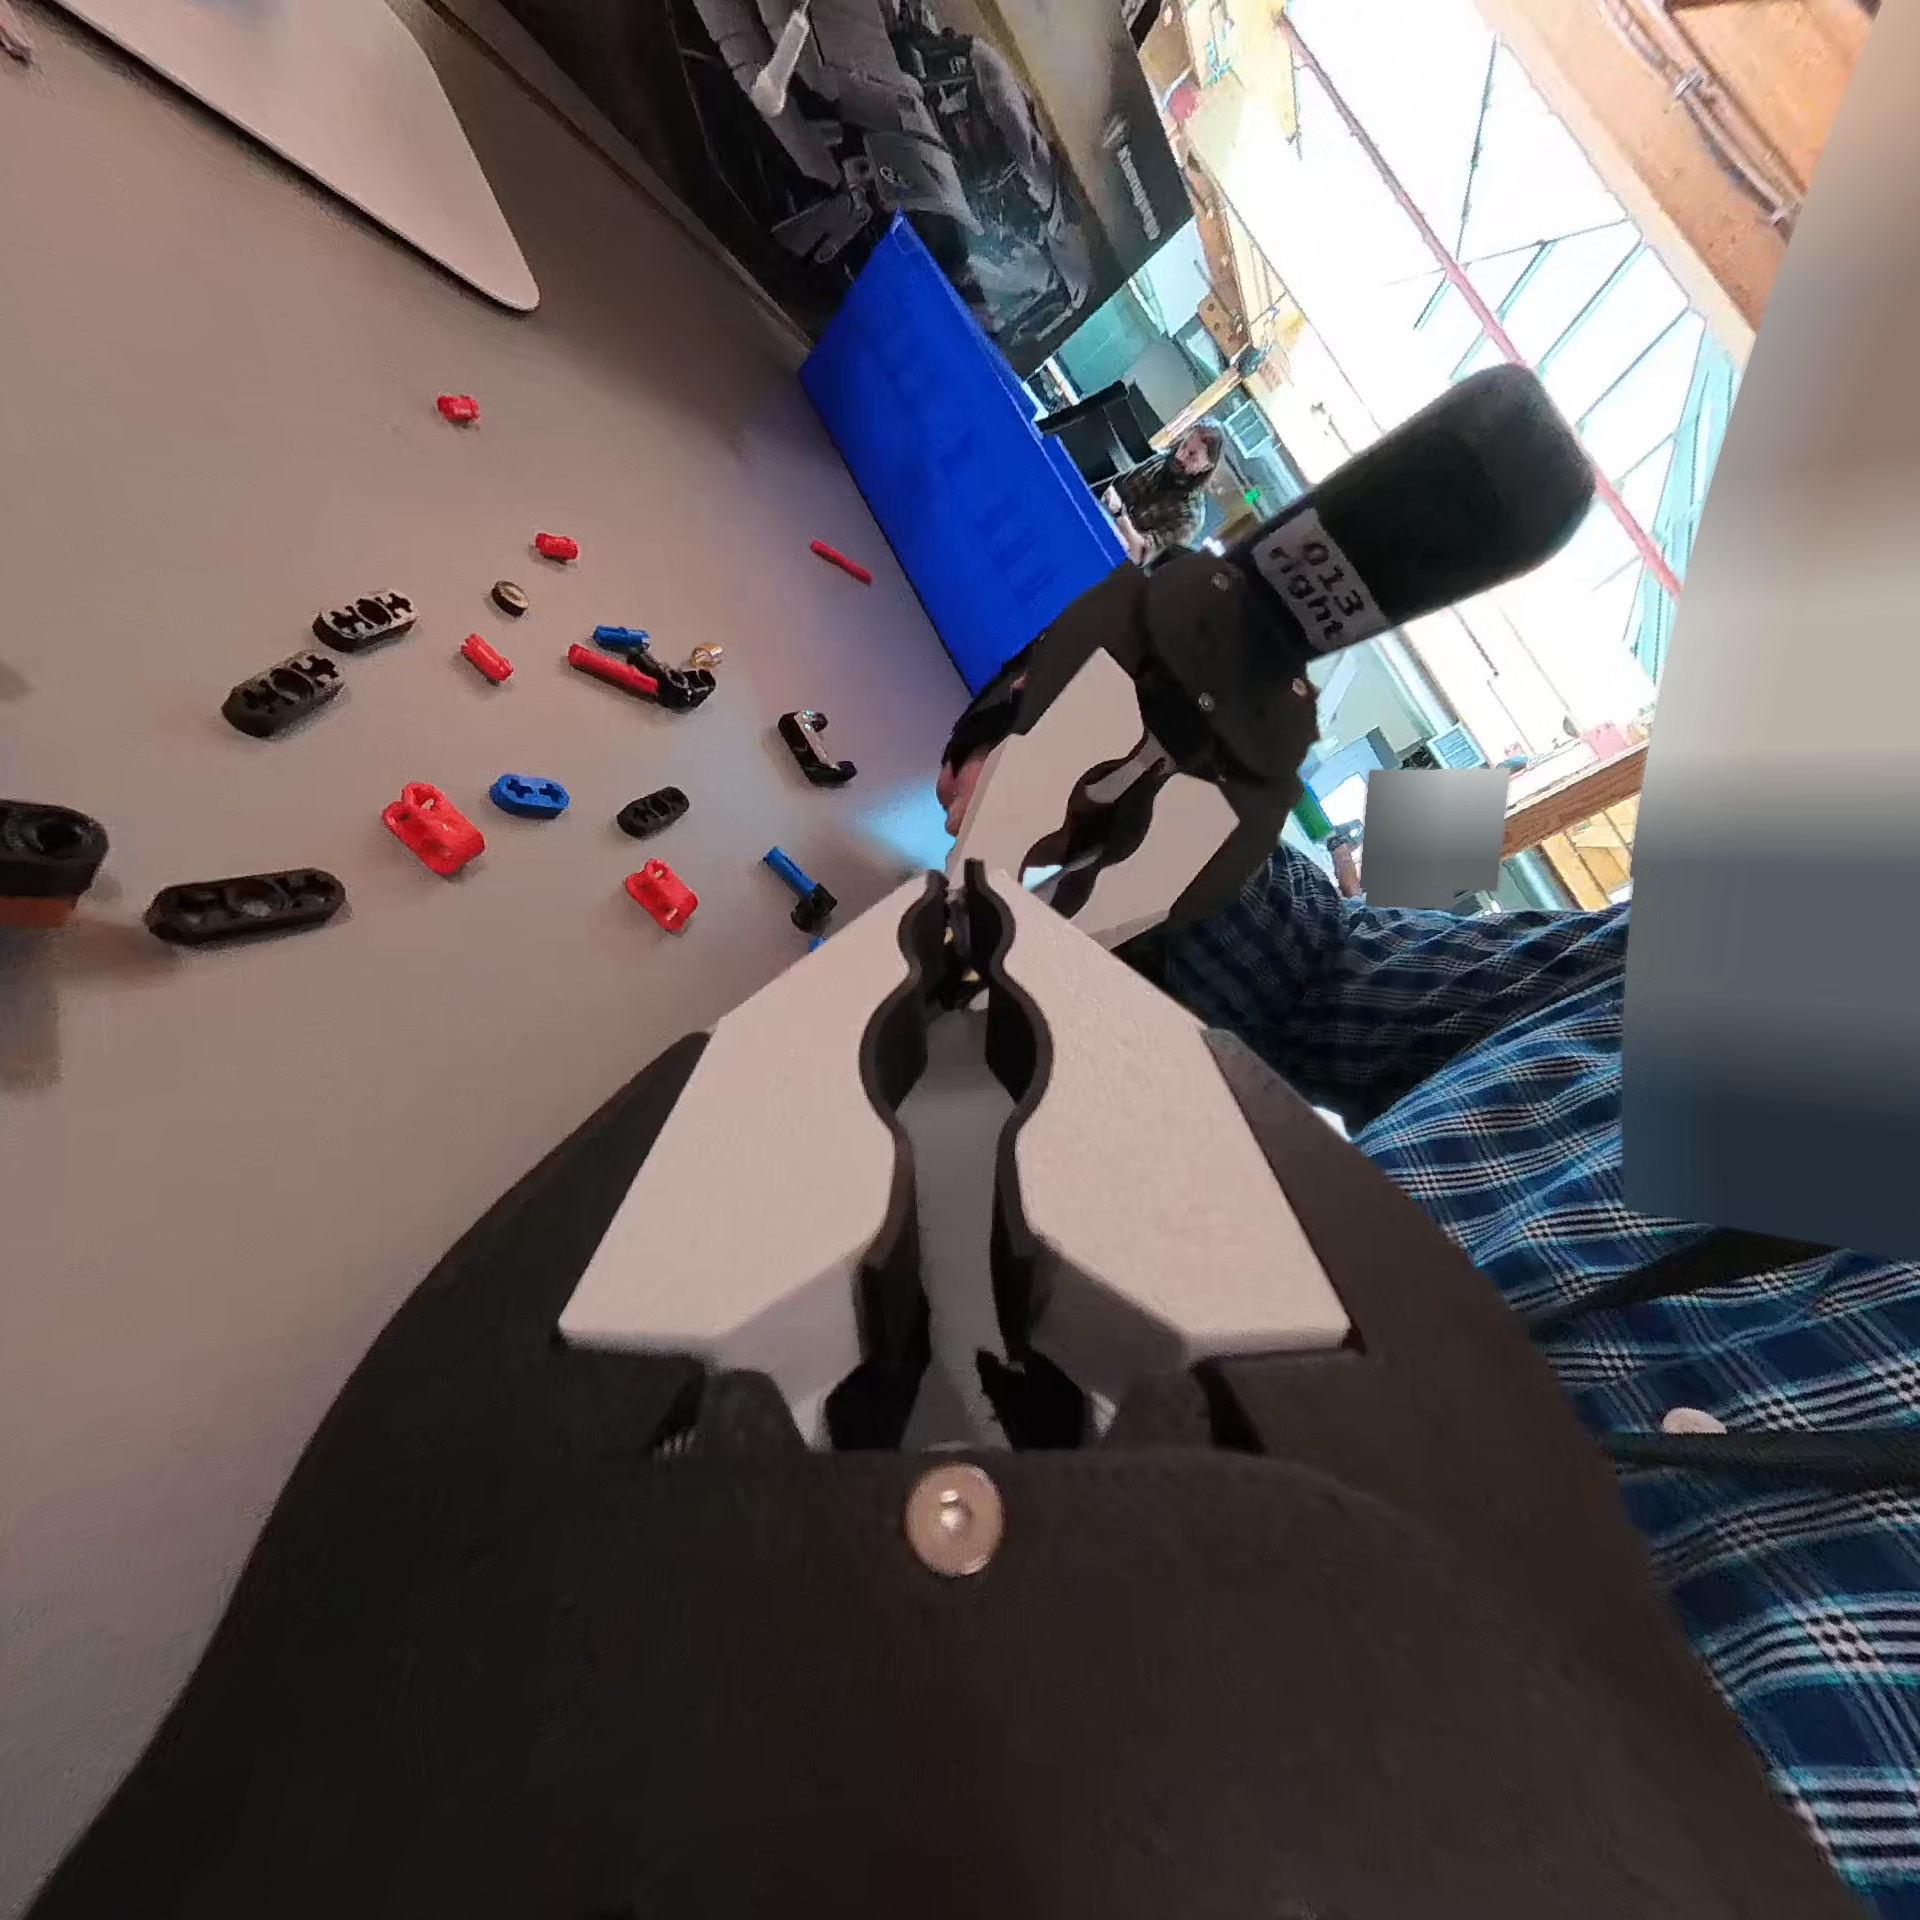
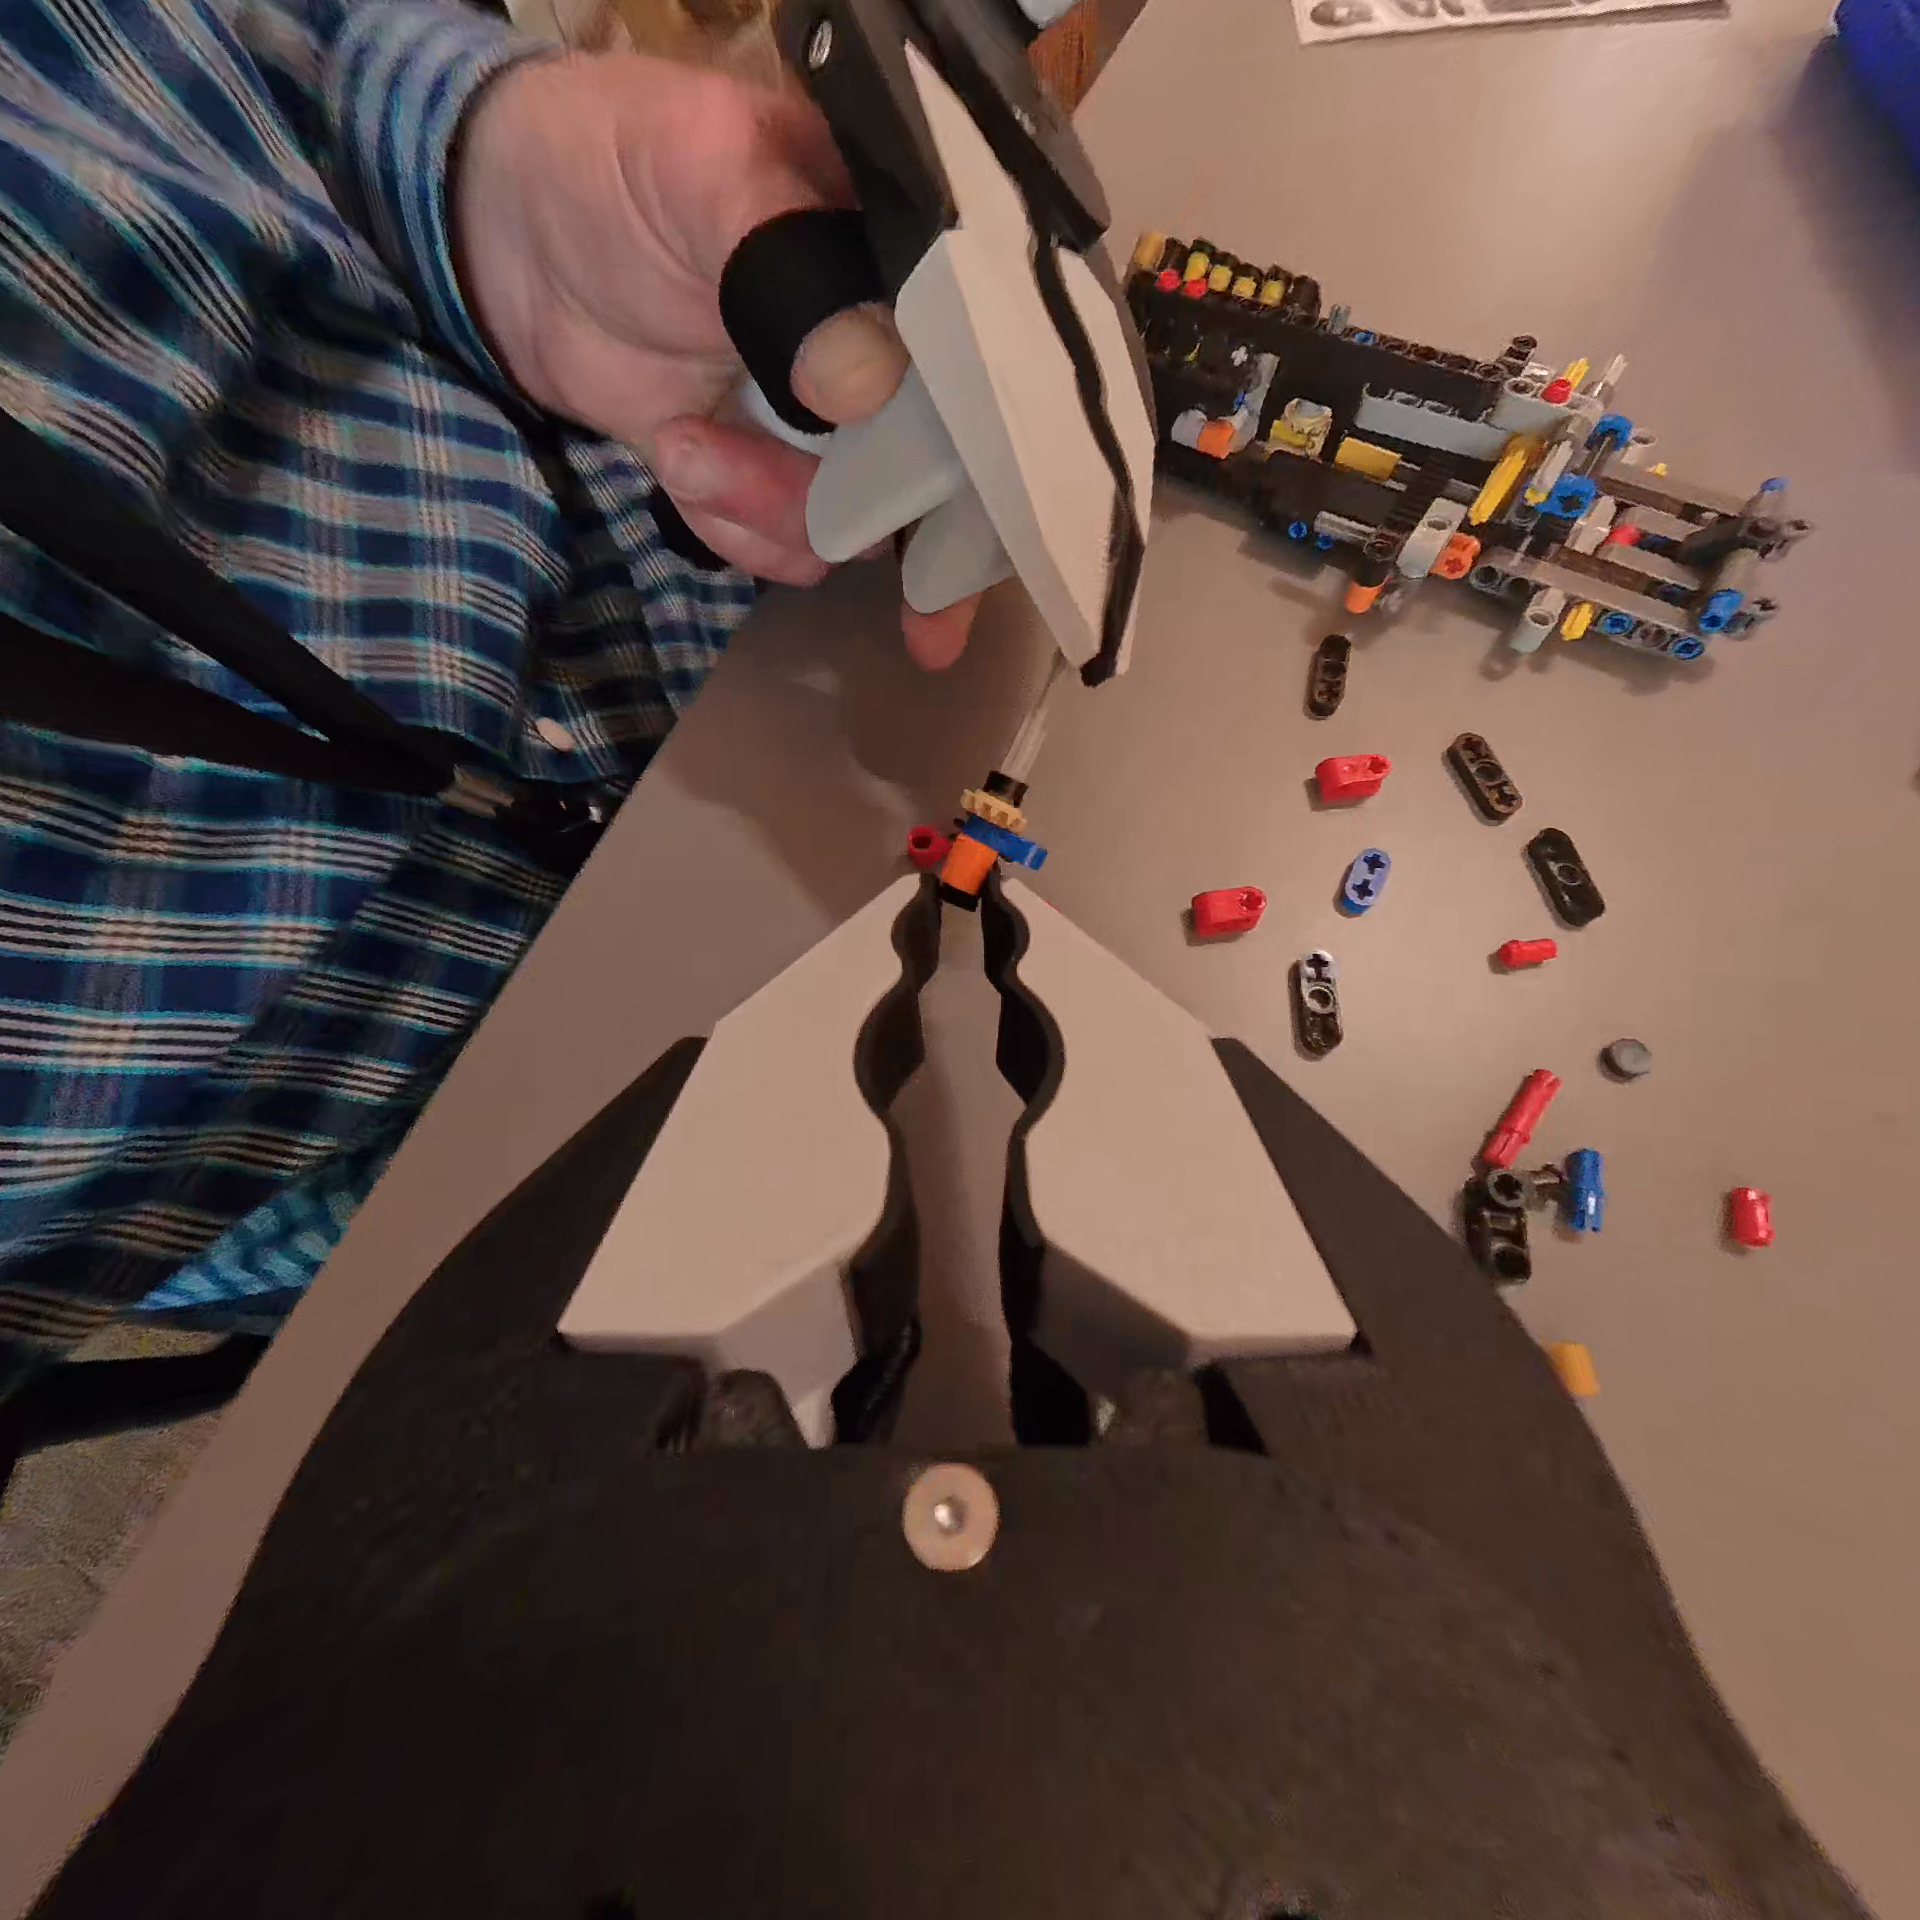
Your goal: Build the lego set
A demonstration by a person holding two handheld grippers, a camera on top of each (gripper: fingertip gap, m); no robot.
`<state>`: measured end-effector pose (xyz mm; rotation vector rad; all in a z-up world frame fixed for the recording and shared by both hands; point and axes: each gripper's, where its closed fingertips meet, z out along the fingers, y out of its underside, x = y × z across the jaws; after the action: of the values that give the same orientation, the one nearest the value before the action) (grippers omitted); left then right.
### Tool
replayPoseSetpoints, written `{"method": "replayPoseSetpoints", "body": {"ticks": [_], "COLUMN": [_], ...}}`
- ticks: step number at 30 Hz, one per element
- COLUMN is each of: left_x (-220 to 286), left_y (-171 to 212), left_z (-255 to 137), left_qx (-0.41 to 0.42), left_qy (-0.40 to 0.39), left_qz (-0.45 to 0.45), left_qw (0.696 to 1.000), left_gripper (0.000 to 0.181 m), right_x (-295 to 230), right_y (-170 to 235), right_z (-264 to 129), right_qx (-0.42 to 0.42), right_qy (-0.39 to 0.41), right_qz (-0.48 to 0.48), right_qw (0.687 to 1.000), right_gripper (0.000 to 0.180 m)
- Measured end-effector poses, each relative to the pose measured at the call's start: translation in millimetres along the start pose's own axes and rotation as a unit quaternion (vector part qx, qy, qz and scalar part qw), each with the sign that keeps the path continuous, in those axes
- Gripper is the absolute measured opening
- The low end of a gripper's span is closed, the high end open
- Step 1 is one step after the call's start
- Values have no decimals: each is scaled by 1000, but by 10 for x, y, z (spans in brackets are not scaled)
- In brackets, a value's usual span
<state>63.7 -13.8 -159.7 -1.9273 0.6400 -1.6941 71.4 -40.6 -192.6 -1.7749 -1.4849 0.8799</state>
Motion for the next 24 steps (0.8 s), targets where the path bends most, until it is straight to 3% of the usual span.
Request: {"method": "replayPoseSetpoints", "body": {"ticks": [1, 3, 7, 12, 15, 17, 24], "left_x": [15, 59, 140, 152, 158, 200, 212], "left_y": [-21, -48, -92, -56, 62, 79, -127], "left_z": [-1, 7, 23, 61, 165, 210, 153], "left_qx": [6, 14, 28, 14, -24, -28, 19], "left_qy": [5, 21, 48, 53, 43, 55, 118], "left_qz": [2, 4, 10, 12, 30, 28, -73], "left_qw": [1000, 1000, 998, 998, 998, 998, 990], "left_gripper": [2, 2, 29, 43, 36, 14, 9], "right_x": [-2, 11, 30, 40, 11, -8, 157], "right_y": [-29, -45, -58, -141, -221, -237, -337], "right_z": [-28, -67, -130, -208, -251, -249, -413], "right_qx": [10, 20, 41, 86, 113, 118, 170], "right_qy": [-10, -22, -53, -91, -113, -121, -103], "right_qz": [13, 34, 77, 125, 141, 146, 159], "right_qw": [1000, 999, 995, 984, 977, 975, 967], "right_gripper": [5, 5, 5, 5, 5, 5, 14]}}
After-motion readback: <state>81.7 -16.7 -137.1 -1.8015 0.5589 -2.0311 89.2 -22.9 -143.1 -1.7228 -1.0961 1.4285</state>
